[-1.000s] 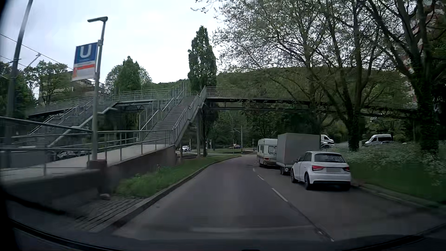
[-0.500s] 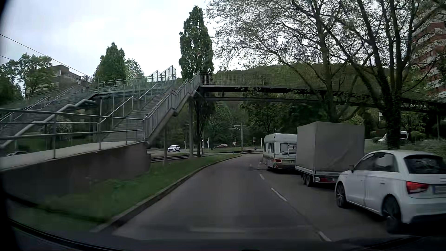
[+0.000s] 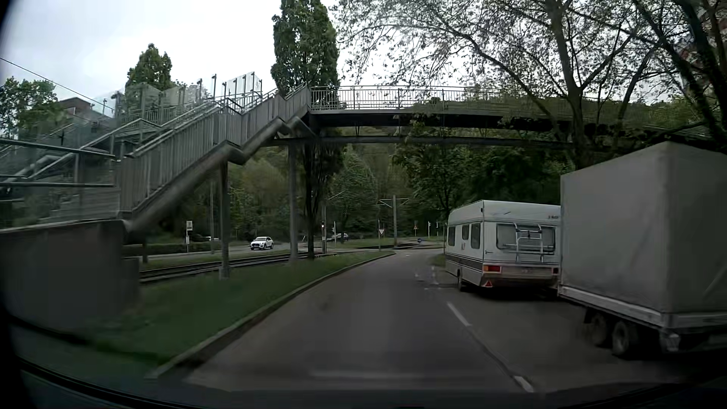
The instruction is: Follow the waypoints while adhering to traffic rules and regulations
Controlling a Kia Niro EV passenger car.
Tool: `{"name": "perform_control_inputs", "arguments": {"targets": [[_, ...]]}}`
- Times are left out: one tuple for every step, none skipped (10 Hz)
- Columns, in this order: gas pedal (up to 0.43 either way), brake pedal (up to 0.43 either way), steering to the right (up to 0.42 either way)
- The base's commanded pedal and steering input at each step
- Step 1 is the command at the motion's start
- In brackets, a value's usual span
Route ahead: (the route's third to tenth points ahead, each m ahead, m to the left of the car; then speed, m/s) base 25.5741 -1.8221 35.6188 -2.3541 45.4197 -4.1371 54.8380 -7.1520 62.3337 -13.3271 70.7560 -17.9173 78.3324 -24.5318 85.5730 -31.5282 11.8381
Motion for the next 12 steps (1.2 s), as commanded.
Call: {"name": "perform_control_inputs", "arguments": {"targets": [[0.020,0.000,0.002],[0.020,0.000,0.002],[0.020,0.000,0.002],[0.020,0.000,0.002],[0.020,0.000,0.004],[0.020,0.000,0.006],[0.020,0.000,0.007],[0.020,0.000,0.010],[0.008,0.000,0.011],[0.008,0.000,0.011],[0.008,0.000,0.014],[0.000,0.000,0.016]]}}
